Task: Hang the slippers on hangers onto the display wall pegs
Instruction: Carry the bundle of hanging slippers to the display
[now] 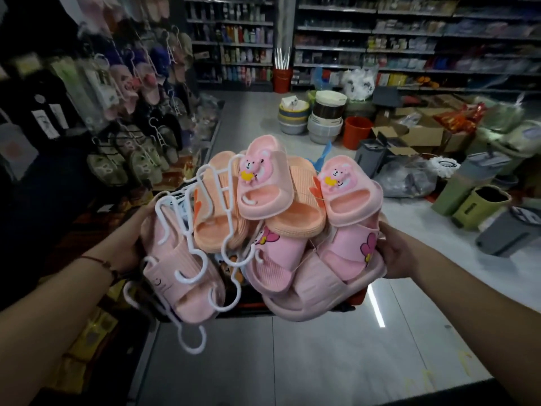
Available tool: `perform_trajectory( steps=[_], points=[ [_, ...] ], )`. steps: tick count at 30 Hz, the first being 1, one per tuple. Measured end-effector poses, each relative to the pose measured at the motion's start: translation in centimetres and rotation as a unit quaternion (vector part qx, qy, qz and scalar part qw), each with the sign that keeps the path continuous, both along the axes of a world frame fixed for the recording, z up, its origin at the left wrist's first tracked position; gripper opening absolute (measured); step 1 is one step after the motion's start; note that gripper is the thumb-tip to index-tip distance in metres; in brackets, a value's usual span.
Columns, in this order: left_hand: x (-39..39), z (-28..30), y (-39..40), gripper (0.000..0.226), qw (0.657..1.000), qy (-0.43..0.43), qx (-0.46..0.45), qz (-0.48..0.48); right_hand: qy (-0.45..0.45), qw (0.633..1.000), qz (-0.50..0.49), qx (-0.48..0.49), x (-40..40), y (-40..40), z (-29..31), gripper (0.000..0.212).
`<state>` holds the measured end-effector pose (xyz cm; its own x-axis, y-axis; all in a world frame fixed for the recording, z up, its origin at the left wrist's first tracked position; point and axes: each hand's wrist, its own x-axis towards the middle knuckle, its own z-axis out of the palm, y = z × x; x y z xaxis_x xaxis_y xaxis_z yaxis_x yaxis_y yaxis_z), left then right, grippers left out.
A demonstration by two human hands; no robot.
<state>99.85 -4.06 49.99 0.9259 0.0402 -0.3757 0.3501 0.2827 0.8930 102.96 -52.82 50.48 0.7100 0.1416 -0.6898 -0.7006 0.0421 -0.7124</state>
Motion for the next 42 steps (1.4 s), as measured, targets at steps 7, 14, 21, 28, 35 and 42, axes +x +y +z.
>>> perform_trajectory(
  steps=[7,14,21,28,35,42],
  points=[
    [13.9,-1.9,1.5,0.042,1.0,-0.005,0.013,0.019,0.004,1.0,-0.021,-0.02,13.3,1.4,-1.7,0.058],
    [29.8,-4.4,7.2,0.058,0.999,0.005,-0.006,-0.038,0.003,0.999,-0.041,-0.034,26.7,4.3,-2.7,0.127],
    [41.8,-1.4,9.4,0.052,1.0,-0.009,-0.006,-0.012,-0.019,0.998,-0.057,-0.028,37.7,7.8,-0.1,0.122],
    [52.8,0.6,8.6,0.048,1.0,-0.023,0.003,-0.019,-0.022,0.996,-0.078,-0.037,50.2,9.6,-0.2,0.078],
    [66.9,-0.6,8.5,0.047,0.999,0.022,-0.017,0.042,0.013,0.994,-0.101,-0.046,66.2,11.1,-0.1,0.048],
    [79.8,-1.1,9.6,0.054,0.996,0.013,-0.006,0.084,0.004,0.995,-0.086,-0.059,79.7,11.8,2.4,0.045]
  ],
)
